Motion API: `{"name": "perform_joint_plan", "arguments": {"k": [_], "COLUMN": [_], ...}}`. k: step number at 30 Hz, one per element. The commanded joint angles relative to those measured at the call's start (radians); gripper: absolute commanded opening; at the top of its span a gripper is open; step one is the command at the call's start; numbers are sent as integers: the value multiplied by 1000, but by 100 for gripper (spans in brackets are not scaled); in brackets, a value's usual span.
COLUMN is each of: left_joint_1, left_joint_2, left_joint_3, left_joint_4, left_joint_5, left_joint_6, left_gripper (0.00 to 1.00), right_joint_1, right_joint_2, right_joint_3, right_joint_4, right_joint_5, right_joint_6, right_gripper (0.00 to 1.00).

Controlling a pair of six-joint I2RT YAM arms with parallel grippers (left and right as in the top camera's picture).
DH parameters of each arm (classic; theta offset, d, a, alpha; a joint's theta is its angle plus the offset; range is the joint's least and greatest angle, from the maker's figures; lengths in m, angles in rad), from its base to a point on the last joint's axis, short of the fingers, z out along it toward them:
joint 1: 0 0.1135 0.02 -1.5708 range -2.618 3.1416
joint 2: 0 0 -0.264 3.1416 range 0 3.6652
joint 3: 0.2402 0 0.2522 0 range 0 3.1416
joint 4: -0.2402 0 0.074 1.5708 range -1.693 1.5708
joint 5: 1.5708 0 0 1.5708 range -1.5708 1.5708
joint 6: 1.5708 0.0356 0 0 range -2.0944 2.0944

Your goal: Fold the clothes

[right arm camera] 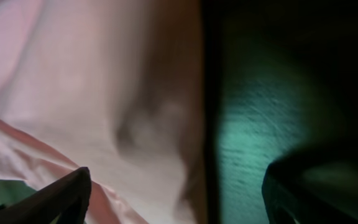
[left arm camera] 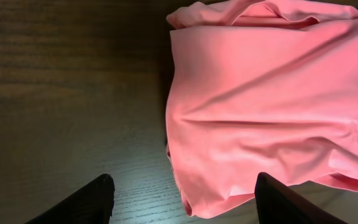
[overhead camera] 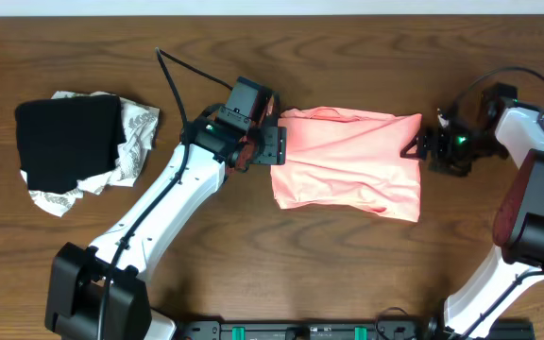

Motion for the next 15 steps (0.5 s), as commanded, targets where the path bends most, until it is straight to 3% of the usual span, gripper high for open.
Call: {"name": "perform_joint_plan", "arguments": {"k": [1,3,6,12,15], "left_joint_1": [0,0,0,0,0], "left_joint_2": [-23,-23,-23,-23,-23], "left_joint_3": [12,12,12,12,12], "left_joint_4": [-7,-7,-7,-11,-18], "left_joint_5": [-19,-19,-19,-19,-19], "left_joint_6": [3,3,3,3,3], "left_gripper": [73,73,73,73,74], "right_joint_1": [8,18,40,64,64], "right_joint_2": [36,36,36,36,36], "right_joint_3": [-7,-7,-9,-10,-10], "right_joint_4": [0,-9,-17,-17,-7], "right_joint_5": [-33,-38,-39,-35,-35], "right_joint_6": [-49,-70,-80,-102,-102], "right_gripper": [82,79,64,48,35]}}
